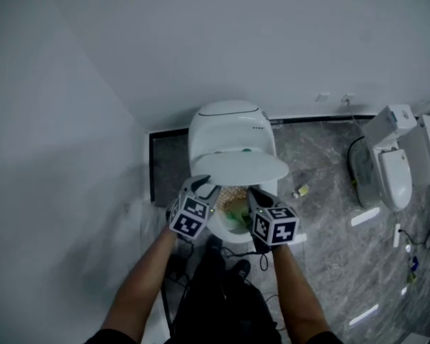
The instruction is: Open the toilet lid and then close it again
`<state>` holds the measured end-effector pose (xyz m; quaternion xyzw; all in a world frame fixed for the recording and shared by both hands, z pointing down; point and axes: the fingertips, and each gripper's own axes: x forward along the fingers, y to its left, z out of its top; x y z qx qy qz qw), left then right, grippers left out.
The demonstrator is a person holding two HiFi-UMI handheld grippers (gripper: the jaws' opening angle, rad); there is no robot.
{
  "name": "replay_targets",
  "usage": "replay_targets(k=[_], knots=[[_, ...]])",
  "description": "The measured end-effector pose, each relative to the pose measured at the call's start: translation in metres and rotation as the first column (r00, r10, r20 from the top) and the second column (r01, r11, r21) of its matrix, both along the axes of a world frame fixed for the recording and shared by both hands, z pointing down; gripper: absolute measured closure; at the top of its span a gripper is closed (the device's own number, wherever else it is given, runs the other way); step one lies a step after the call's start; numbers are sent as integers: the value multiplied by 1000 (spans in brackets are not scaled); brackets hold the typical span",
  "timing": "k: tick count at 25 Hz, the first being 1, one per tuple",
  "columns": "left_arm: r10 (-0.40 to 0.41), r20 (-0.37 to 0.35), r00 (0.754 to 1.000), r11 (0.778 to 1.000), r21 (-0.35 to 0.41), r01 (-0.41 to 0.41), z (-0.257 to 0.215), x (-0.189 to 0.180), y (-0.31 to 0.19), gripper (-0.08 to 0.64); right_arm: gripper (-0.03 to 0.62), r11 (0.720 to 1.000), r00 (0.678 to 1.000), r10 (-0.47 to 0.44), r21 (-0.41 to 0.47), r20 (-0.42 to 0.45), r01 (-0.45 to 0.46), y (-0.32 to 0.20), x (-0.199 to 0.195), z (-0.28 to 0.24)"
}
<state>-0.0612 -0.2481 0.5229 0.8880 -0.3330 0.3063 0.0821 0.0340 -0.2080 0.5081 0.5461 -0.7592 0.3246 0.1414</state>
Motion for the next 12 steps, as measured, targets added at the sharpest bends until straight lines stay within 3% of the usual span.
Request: replay_targets(k=[5,10,12], knots=[[26,13,1000,1000,18,-26,1,-2,16,414,581,1000,1000,2,-8,14,-2,6,-3,4],[27,-49,998,1000,8,-27,-10,-10,30,422,581,1000,1000,0,-4,11,0,8,-5,8],[-18,-102,995,1000,-2,18,-18,-16,25,492,581,1000,1000,-4,-4,7,4,7,-6,10]])
